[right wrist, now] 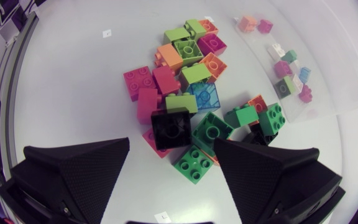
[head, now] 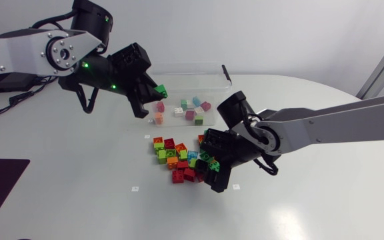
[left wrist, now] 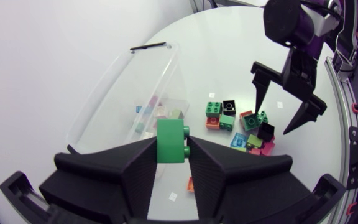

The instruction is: Place the duplo bricks in the container

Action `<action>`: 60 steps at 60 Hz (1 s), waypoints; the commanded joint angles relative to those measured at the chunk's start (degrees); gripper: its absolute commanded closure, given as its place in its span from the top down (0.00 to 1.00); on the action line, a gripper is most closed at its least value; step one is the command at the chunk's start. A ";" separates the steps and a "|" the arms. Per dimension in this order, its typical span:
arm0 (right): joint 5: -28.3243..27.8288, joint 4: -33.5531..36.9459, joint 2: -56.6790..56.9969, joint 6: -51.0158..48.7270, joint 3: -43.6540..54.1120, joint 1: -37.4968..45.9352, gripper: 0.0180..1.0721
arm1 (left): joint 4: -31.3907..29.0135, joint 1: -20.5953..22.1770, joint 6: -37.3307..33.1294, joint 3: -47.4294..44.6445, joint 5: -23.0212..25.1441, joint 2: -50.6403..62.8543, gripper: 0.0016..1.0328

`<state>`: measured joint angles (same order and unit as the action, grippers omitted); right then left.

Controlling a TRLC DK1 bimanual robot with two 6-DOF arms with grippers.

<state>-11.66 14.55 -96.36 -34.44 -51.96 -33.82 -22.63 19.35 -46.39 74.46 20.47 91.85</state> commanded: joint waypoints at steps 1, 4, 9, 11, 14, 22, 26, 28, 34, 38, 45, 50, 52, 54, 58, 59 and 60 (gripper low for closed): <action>0.59 -0.13 -1.82 -1.51 -0.86 -0.54 0.92 | -0.48 -0.90 2.36 3.77 -0.25 2.98 0.30; 1.11 -0.40 -2.26 -1.60 -1.12 -0.63 0.91 | -0.48 -1.07 2.62 5.17 -0.25 4.03 0.30; 1.38 -0.57 -3.14 -1.95 -2.00 -0.81 0.90 | -0.48 -1.34 3.24 7.90 -0.25 5.79 0.30; 1.38 -0.57 -3.31 -2.04 -2.44 -0.81 0.90 | -0.48 -1.42 3.50 8.95 -0.17 6.67 0.30; 1.55 -0.57 -3.49 -2.21 -2.79 -0.81 0.90 | -0.48 -1.51 3.76 10.01 -0.17 7.37 0.30; 1.90 -0.75 -4.01 -2.57 -4.02 -1.07 0.90 | -0.48 -1.42 4.12 12.82 -0.17 9.84 0.30; 1.90 -0.75 -4.54 -2.57 -4.64 -1.42 0.90 | -0.48 -1.60 4.29 13.87 -0.17 10.80 0.30; 1.90 -0.66 -4.89 -2.57 -4.81 -1.68 0.90 | -0.57 -1.60 4.38 14.49 -0.17 11.51 0.30; 2.34 -0.75 -5.68 -2.57 -4.99 -2.12 0.86 | -0.48 -1.60 4.56 15.81 -0.17 12.91 0.30; 2.70 -0.75 -6.30 -2.83 -5.25 -2.39 0.80 | -0.39 -1.60 4.82 16.86 -0.17 14.14 0.30; 3.05 -0.75 -6.83 -3.01 -5.43 -2.65 0.59 | -0.13 -1.69 5.52 18.44 -0.17 15.90 0.30; 3.05 -0.83 -6.83 -3.09 -4.99 -2.65 0.46 | -0.13 -1.69 5.79 19.15 -0.17 16.78 0.30; 3.05 -0.75 -6.65 -3.18 -4.81 -2.65 0.45 | -0.04 -1.60 5.87 19.41 -0.17 17.13 0.30; 2.96 -0.57 -6.48 -3.18 -4.55 -2.65 0.44 | 0.04 -1.60 5.96 19.76 -0.17 17.39 0.30; 2.87 -0.48 -5.16 -3.18 -3.85 -2.56 0.44 | 0.04 -1.60 6.31 20.55 -0.17 18.10 0.30; 2.87 -0.48 -4.63 -3.18 -3.58 -2.39 0.43 | 0.13 -1.60 6.40 20.73 -0.17 18.19 0.30; 2.87 -0.40 -4.19 -3.18 -3.41 -2.39 0.43 | 0.22 -1.69 6.66 21.08 -0.17 18.45 0.31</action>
<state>-8.91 14.09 -101.86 -36.32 -56.01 -35.97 -22.57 18.11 -41.45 92.82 20.47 108.51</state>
